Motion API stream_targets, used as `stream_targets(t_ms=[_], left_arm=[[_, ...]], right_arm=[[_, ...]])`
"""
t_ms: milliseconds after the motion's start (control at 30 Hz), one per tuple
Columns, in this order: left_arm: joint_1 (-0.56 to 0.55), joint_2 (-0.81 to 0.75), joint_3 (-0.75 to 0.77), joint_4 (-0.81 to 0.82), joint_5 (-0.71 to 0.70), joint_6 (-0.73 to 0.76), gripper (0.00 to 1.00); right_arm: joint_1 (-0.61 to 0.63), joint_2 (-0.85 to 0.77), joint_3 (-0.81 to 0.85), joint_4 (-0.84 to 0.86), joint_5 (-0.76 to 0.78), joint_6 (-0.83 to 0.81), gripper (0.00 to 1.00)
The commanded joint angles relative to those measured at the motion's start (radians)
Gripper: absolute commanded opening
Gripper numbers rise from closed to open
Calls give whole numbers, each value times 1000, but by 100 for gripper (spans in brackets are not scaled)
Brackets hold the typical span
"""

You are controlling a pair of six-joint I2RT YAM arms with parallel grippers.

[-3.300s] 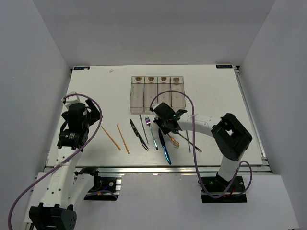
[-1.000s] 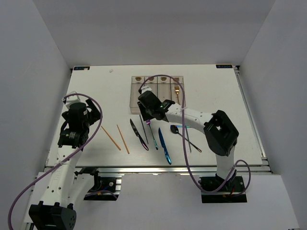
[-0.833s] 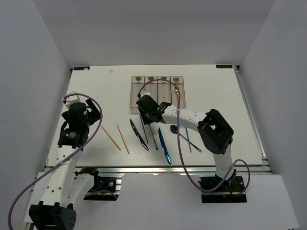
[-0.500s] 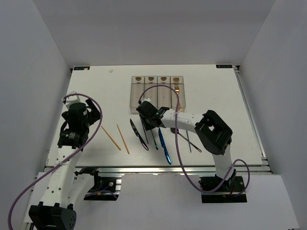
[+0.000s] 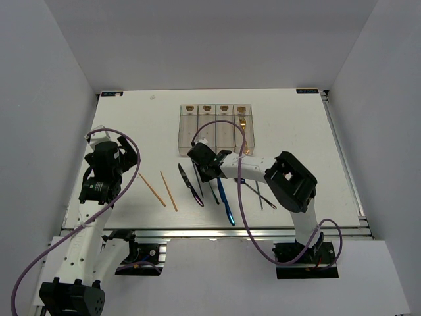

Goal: Sort the eating utensils into containers

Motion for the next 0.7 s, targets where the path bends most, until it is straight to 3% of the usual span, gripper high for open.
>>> stream_targets(t_ms=[0,367,667], left_arm=[[-4,-18,10,7,13,5,98],[-4,-18,10,8,16,5,98],[-4,-14,9,13,29,5,98]], right_arm=[[3,-1,-7,3,28,16,0],[-23,-254,0,29,36,-4,0],[-274,-229,155,19,13,-151,0]])
